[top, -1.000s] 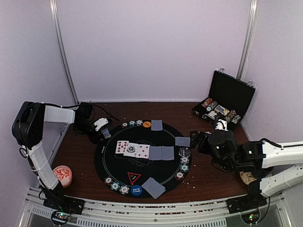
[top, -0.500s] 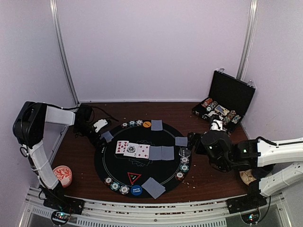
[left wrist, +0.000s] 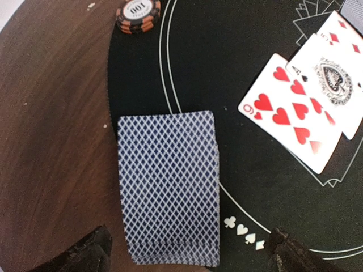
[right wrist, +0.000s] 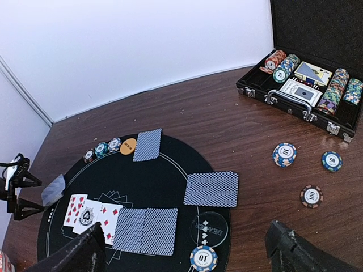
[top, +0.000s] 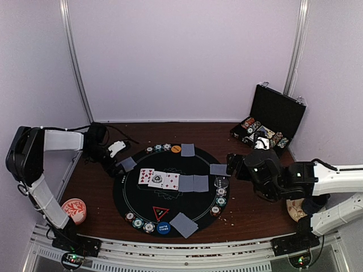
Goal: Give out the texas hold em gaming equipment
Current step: Place the poker card on the poker table mat, then reset both arms
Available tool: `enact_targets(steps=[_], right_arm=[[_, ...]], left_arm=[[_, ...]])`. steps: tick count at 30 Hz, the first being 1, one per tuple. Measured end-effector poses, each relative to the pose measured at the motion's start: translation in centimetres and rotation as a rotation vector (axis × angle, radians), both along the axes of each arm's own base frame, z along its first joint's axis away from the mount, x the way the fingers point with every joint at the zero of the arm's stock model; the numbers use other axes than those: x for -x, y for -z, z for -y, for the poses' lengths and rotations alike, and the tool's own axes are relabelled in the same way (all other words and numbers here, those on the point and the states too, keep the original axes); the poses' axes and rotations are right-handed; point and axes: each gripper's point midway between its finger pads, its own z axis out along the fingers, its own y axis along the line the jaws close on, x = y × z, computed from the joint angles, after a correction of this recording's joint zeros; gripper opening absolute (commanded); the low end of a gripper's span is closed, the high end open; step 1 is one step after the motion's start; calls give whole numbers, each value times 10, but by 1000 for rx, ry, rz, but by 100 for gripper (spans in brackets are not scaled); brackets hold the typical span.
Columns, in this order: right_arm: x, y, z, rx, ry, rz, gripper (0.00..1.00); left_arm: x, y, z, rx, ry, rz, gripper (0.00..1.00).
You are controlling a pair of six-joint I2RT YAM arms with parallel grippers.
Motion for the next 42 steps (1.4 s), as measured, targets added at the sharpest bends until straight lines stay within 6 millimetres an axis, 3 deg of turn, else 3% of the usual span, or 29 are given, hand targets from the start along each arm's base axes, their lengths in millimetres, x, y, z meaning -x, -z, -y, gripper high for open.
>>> enact_targets(steps=[9,11,16,18,20,27,32,36,42], right_arm=[[0,-25,11,13,5,26,100],[-2,-32,10,40,1,28,100],[-3,-31,13,133,-5,31,100],[-4,-26,18,173,0,35,100],[-3,-17,23,222,5,37,100],[0,4,44,321,25,66,100],[0,1,54,308,61,104,100],[0,2,57,285,73,127,100],[-1,2,62,296,109,143,100]], left_arm=[[21,-60,-5,24,-14,114,98],[30,-87,-9,44,-32,178,98],[56,-183,-21,134,-101,476,98],[73,-208,-28,165,-133,589,98],[90,-220,-35,186,-166,673,98],[119,-218,-62,210,-316,822,98],[135,-240,-71,255,-360,960,98],[135,-243,-71,264,-365,981,98],[129,-233,-70,254,-363,953,98]])
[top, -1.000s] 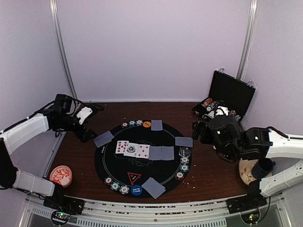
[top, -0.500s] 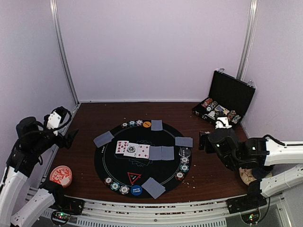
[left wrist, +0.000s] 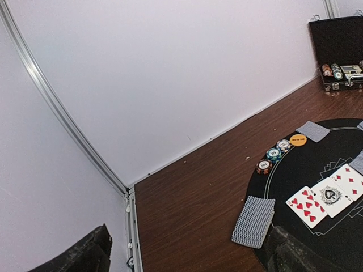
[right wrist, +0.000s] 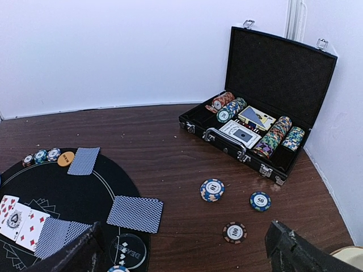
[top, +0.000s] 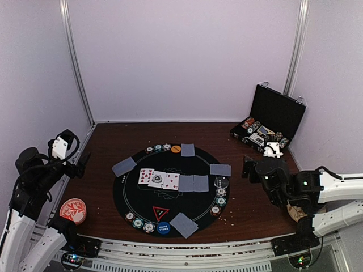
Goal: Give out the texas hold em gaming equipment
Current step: Reset both arms
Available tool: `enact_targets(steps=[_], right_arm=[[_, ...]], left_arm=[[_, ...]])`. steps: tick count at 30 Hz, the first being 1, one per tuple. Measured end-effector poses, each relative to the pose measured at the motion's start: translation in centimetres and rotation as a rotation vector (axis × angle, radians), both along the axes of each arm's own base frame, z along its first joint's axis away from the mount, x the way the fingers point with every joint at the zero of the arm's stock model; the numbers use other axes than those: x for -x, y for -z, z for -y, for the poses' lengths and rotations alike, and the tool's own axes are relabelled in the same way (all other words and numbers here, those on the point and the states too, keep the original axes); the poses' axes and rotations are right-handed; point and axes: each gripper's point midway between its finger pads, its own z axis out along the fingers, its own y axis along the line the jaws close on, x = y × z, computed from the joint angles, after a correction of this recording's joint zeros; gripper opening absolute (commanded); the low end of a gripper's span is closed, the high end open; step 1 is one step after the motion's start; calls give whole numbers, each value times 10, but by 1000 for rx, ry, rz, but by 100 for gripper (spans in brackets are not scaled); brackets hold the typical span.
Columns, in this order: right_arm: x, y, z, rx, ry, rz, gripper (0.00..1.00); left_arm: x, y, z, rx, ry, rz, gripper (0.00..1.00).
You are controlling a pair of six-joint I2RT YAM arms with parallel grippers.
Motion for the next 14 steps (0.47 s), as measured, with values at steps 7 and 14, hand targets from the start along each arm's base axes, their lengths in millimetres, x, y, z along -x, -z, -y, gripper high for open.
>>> enact_targets(steps=[7,14], right_arm=[[0,-6,3,-18,12,21,100],[1,-11,6,-44,21,36,100]], left_arm=[[0,6,3,-6,17,-8,98],[0,6,6,-6,34,-6,98]])
